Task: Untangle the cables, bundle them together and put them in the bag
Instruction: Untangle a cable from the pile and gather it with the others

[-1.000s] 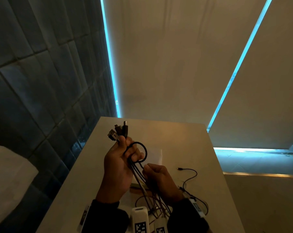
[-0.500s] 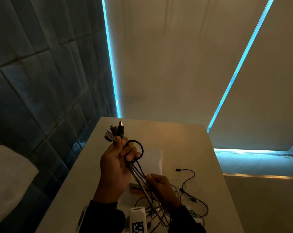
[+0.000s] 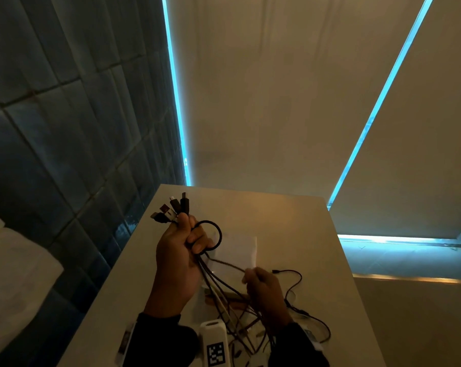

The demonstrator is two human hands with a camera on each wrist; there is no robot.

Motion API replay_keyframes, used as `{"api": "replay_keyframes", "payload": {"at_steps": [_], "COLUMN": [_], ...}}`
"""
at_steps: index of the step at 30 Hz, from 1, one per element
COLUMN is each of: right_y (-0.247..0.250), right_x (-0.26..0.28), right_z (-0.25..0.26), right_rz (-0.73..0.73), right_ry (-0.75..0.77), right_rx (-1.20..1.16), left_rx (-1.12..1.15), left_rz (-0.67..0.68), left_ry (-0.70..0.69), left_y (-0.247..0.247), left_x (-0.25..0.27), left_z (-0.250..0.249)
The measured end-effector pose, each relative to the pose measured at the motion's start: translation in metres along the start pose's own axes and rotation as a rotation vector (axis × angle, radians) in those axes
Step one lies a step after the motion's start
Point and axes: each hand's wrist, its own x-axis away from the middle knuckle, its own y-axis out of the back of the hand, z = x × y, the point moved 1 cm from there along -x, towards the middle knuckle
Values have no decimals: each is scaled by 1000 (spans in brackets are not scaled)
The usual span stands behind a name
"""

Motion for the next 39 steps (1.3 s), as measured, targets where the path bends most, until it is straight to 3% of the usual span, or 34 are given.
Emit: {"api": "replay_keyframes", "payload": {"at_steps": [3, 6, 13, 17, 26, 33, 39], "right_y": [2, 0, -18, -25, -20, -19, -19], "right_x": [3, 12, 34, 36, 33, 28, 22], "right_z": [37, 76, 118, 120, 116, 100, 85], "right_rz": [-36, 25, 202, 267, 330, 352, 366], "right_ry": [90, 250, 511, 515, 393, 362, 352], "right_rx": [-152, -267, -214, -159, -163, -172, -108], "left_rx": [-50, -102, -249, -267, -102, 68, 48], "left_rz": [-45, -81, -97, -108, 55, 124, 138], "left_ry": [5, 28, 86, 111, 171, 149, 81], "left_y": [3, 4, -8, -13, -10, -10, -7], "left_x": [-3, -5, 2, 7, 6, 5, 5], "left_z": [2, 4, 7, 8, 6, 5, 9]}}
